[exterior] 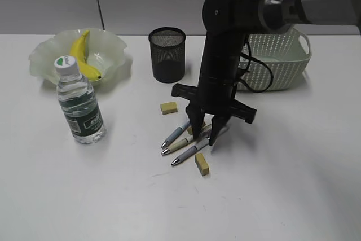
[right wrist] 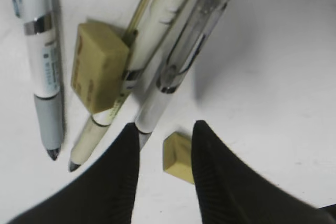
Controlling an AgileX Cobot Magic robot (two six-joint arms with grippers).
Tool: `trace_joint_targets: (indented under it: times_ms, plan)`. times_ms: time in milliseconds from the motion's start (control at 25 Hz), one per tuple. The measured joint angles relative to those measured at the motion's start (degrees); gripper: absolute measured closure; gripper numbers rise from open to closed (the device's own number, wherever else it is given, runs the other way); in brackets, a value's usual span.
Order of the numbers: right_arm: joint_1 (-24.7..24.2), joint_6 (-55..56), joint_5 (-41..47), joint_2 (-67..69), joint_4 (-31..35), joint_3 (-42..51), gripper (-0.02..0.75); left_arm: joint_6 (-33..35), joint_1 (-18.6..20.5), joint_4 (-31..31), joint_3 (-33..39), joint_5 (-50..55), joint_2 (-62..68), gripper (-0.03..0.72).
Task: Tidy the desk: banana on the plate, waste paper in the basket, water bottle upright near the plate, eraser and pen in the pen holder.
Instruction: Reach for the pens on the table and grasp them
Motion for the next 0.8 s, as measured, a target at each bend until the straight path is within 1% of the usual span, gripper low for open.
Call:
trace_joint_targets:
  times_ms: [160, 320, 800]
  plan:
    - [0.00, 0.05, -0.78, 0.00, -1.89, 0.00, 0.462, 0.00, 0.00, 0.00, 0.00, 0.00, 0.00, 0.258]
    - [0.00, 0.13, -3.46, 0.21, -1.36, -0.05, 0.462, 0.00, 0.00, 0.00, 0.00, 0.00, 0.00, 0.258]
    - [0.00, -0.10, -2.76, 1.37, -1.27, -0.10, 0.462, 0.00, 0.00, 0.00, 0.00, 0.00, 0.00, 0.258]
